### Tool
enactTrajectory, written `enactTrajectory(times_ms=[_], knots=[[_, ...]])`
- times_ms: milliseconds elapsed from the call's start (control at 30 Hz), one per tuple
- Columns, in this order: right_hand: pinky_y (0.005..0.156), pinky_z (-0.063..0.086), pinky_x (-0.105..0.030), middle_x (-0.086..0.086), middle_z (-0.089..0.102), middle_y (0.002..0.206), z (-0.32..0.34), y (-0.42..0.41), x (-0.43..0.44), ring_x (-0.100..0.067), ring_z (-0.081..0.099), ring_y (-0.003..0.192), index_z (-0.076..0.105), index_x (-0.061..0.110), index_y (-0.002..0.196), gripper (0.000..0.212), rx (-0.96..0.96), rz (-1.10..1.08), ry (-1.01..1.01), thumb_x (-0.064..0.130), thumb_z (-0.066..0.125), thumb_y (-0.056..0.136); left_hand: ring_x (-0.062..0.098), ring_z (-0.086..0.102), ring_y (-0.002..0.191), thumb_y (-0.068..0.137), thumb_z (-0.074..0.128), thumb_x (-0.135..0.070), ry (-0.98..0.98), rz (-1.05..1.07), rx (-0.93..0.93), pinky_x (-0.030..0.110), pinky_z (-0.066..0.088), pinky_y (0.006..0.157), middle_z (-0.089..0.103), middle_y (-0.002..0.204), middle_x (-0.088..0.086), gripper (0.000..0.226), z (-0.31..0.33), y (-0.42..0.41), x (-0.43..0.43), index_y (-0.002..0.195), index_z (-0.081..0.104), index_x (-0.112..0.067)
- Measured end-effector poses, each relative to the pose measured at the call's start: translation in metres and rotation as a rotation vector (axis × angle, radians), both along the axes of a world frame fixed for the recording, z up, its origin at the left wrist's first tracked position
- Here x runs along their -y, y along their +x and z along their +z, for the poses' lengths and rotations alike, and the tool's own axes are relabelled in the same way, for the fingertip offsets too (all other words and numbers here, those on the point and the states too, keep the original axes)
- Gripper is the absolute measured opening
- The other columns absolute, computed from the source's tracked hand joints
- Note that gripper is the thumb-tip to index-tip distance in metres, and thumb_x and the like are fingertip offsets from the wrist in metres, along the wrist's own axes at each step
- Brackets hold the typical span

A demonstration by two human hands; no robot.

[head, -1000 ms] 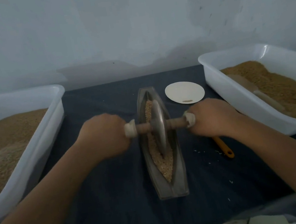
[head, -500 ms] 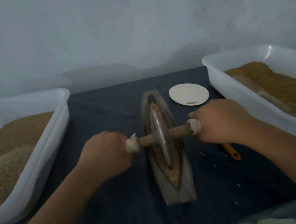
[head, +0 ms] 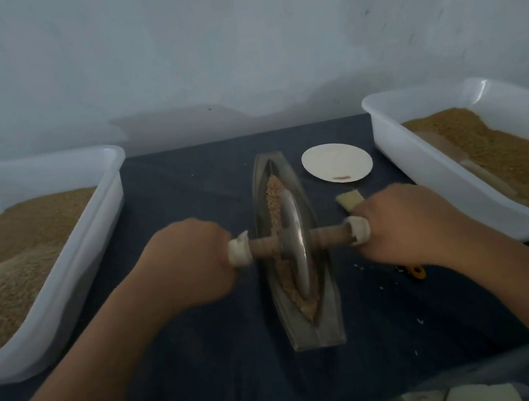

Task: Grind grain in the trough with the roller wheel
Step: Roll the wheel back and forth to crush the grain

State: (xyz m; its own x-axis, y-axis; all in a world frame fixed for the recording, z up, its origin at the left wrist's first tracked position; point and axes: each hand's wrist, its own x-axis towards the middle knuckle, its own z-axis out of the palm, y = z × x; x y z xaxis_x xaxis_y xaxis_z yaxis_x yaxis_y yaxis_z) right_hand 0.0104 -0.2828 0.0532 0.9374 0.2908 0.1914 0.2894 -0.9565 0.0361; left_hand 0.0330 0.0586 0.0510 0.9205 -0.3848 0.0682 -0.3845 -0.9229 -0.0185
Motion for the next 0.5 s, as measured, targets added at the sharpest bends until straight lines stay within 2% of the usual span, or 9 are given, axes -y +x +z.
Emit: enactTrajectory(times_ms=[67,133,267,400,500], knots=[[0.043,0.039,-0.028,0.011,0.051,0.051,0.001,0.007,-0.003,-0.002,0.049,0.047,0.053,0.032,0.058,0.032,-0.069,-0.028,-0.03,0.06,0.04,0.069,0.009,0.053,0.052,0.073,0.055,-0.053,0.011,0.01,-0.018,0.025,0.035,0.048,0.053,0.056,-0.01,0.032,0.0,0.006,0.003,0.059,0.053,-0.025],[0.054,0.05,-0.033,0.01,0.06,0.063,0.004,0.034,-0.013,-0.007,0.057,0.059,0.06,0.032,0.067,0.029,-0.131,-0.117,-0.049,0.056,0.05,0.08,0.014,0.057,0.059,0.077,0.059,-0.05,0.021,0.06,-0.01,0.029,0.045,0.056,0.057,0.062,-0.008,0.031,0.006,0.03,0.015,0.063,0.054,-0.023],[0.055,0.039,-0.032,0.007,0.058,0.067,0.006,0.089,-0.025,-0.013,0.052,0.061,0.059,0.027,0.067,0.03,0.032,-0.217,-0.028,0.041,0.054,0.094,0.022,0.062,0.068,0.082,0.065,-0.047,0.003,0.178,0.03,0.036,0.057,0.068,0.062,0.074,-0.003,0.028,0.02,0.082,0.035,0.071,0.059,-0.022],[0.052,0.035,-0.029,0.007,0.054,0.063,0.016,0.079,-0.029,-0.013,0.05,0.056,0.053,0.027,0.065,0.027,0.096,-0.131,-0.047,0.038,0.062,0.088,0.022,0.063,0.07,0.082,0.064,-0.046,-0.051,0.205,0.013,0.033,0.051,0.064,0.063,0.076,-0.005,0.024,0.006,0.074,0.029,0.072,0.061,-0.024],[0.05,0.042,-0.029,0.007,0.057,0.06,0.02,0.038,-0.025,-0.012,0.057,0.055,0.057,0.028,0.064,0.022,-0.035,-0.071,-0.086,0.044,0.057,0.08,0.014,0.06,0.064,0.079,0.062,-0.049,-0.064,0.159,0.035,0.027,0.04,0.055,0.057,0.066,-0.012,0.027,-0.018,0.039,0.012,0.064,0.057,-0.027]])
